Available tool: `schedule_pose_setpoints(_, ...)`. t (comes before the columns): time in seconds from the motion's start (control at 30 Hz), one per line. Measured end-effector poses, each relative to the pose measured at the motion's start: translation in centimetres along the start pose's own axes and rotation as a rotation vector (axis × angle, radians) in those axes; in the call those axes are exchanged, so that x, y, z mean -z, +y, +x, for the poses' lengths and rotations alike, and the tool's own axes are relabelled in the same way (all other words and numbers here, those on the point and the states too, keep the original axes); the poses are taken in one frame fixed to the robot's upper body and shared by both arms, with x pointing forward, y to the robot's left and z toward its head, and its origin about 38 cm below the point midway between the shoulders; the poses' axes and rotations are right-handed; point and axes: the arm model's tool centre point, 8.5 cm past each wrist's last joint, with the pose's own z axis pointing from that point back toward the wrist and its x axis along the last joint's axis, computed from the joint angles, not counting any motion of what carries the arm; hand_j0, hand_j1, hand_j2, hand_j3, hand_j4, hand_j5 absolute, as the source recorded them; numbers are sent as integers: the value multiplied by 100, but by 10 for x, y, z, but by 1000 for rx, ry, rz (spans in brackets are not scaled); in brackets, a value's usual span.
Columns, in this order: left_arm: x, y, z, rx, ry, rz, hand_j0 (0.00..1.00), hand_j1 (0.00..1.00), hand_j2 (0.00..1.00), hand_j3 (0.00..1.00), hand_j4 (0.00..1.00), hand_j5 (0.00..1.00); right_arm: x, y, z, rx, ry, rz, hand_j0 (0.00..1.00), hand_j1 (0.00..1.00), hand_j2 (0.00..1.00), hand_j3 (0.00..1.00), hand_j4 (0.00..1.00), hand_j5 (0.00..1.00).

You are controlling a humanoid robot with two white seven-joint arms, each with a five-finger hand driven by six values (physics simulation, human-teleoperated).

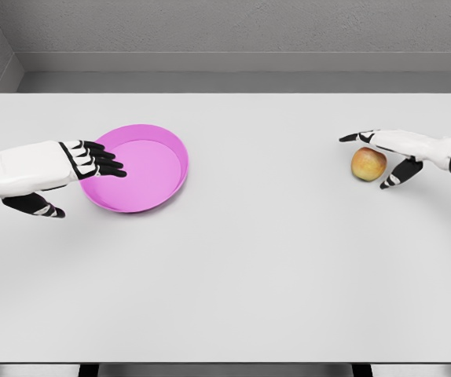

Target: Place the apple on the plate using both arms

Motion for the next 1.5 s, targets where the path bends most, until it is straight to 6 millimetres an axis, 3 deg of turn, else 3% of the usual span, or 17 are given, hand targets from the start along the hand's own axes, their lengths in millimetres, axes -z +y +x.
schedule_pose_setpoints(0.13,0,0,0,1,1,1,100,100,100,100,100,100,0,2,-2,-2,11,9,72,72,72,72,72,72)
schedule_pose_setpoints(0.2,0,1,0,1,0,1,100,100,100,100,100,100,0,1,-3,-2,14,7,51,51,51,51,51,51)
schedule_pose_setpoints(0.27,0,1,0,1,1,1,100,100,100,100,100,100,-1,1,-5,7,18,5,46,46,46,46,46,46)
schedule_pose_setpoints(0.5,0,1,0,1,1,2,100,100,100,100,100,100,-3,2,-9,33,22,-7,47,47,47,47,47,47)
schedule_pose_setpoints(0.63,0,1,0,2,1,1,100,100,100,100,100,100,-2,-6,-1,108,-48,-80,47,47,47,47,47,47)
schedule_pose_setpoints(0.77,-1,1,0,2,2,1,100,100,100,100,100,100,15,-28,44,87,-208,-136,47,47,47,47,47,47)
schedule_pose_setpoints(0.87,-1,1,0,2,2,1,100,100,100,100,100,100,32,-32,79,75,-320,-134,47,47,47,47,47,47)
schedule_pose_setpoints(1.03,-1,1,0,2,1,2,100,100,100,100,100,100,57,-17,133,-1,-456,-38,47,47,47,47,47,47)
schedule_pose_setpoints(1.17,-1,1,0,2,1,2,100,100,100,100,100,100,72,3,156,-51,-502,43,47,47,47,47,47,47)
schedule_pose_setpoints(1.2,-1,1,0,2,1,2,100,100,100,100,100,100,74,4,159,-63,-506,53,55,55,55,55,55,55)
schedule_pose_setpoints(1.23,-1,1,0,2,2,2,100,100,100,100,100,100,75,4,161,-70,-508,58,74,74,74,74,74,74)
schedule_pose_setpoints(1.27,-1,1,0,2,2,2,100,100,100,100,100,100,75,5,162,-75,-508,61,98,98,98,98,98,98)
schedule_pose_setpoints(1.5,-1,1,0,2,2,2,100,100,100,100,100,100,69,1,155,-73,-490,44,100,100,100,100,100,100)
